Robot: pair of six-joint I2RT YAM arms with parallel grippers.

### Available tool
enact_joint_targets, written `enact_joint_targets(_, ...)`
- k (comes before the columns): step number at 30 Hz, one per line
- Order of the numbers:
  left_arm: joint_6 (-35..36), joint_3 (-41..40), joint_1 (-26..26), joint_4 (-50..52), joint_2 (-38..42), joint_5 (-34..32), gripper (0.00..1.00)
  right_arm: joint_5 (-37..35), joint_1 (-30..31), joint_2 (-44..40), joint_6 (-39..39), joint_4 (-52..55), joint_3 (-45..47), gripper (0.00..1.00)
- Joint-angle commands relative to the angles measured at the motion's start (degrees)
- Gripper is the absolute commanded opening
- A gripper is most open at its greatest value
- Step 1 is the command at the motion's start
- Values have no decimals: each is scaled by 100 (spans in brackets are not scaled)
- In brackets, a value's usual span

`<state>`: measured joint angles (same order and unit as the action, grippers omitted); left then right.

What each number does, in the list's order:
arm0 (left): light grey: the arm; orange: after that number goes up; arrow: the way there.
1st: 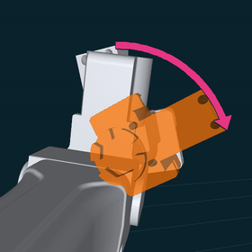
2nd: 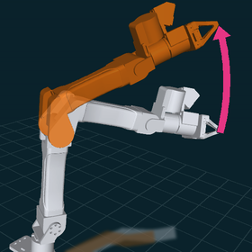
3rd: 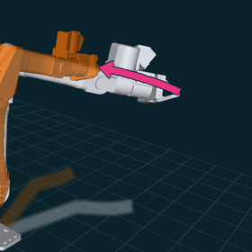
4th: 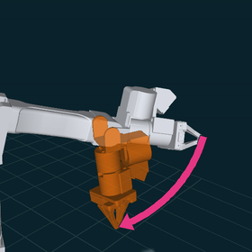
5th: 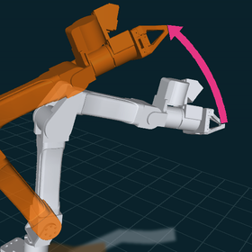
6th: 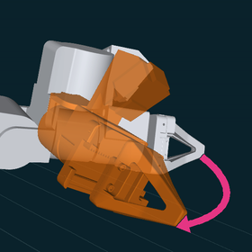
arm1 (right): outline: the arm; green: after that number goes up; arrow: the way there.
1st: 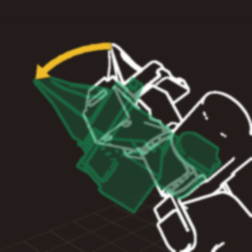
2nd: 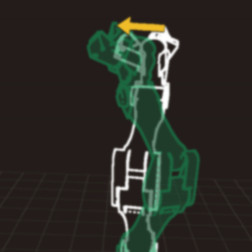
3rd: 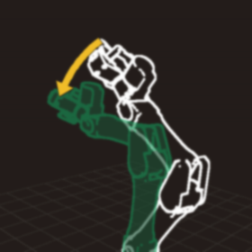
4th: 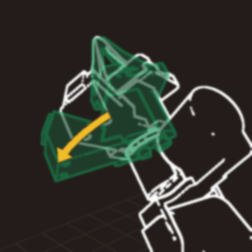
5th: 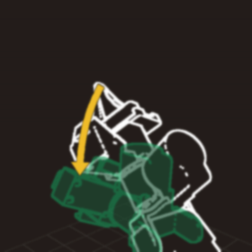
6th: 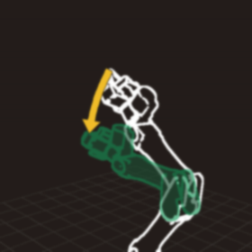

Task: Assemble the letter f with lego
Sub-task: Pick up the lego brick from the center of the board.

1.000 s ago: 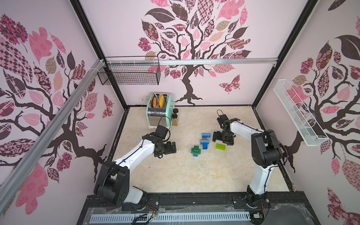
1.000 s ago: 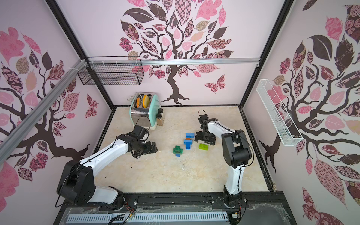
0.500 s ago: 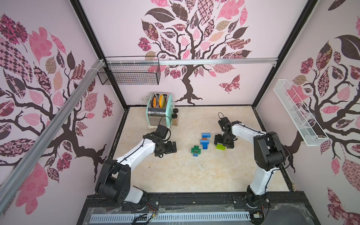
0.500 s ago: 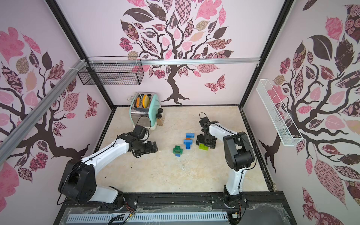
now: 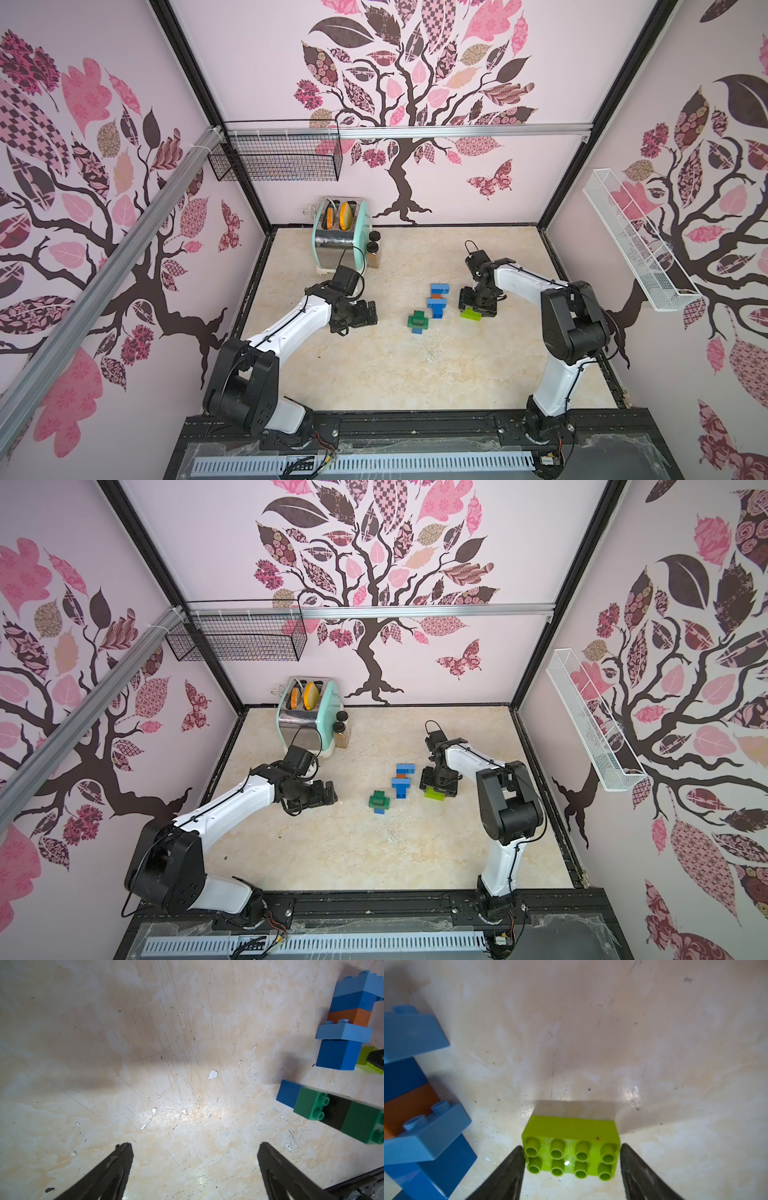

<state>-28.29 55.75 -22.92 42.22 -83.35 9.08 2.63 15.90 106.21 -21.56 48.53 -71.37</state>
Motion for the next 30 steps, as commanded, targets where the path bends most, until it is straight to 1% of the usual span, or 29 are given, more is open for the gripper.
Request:
enact_joint_targets(1,28,13,-2,-40,4,-85,98,-26,44,-110,47,-11,29,71)
enact_joint_targets(6,43,-15,-2,-31,35,-101,98,-93,87,-182,55,54,-1,69)
enact_joint_targets(9,71,-22,-2,-17,33,-103,98,-192,178,-256,115,216,-123,65)
enact_joint_targets(12,124,-12,-2,23,33,-53,97,-318,360,-343,161,516,-378,63)
enact_joint_targets(15,174,-25,-2,57,122,43,98,-288,582,-429,103,917,-746,62)
enact_joint_targets(19,259,-114,-1,-48,286,476,98,-320,1064,-458,-159,1582,-1431,60)
enact_joint_targets(21,203,-253,-2,-303,389,756,98,-327,1344,-487,-349,1808,-1737,60)
enact_joint_targets(25,-102,-493,-1,-958,537,1452,98,-143,1813,-515,-754,1944,-2063,60)
enact_joint_targets(30,-582,-864,35,-1632,786,2038,98,-167,2341,-422,-1087,2055,-2320,60)
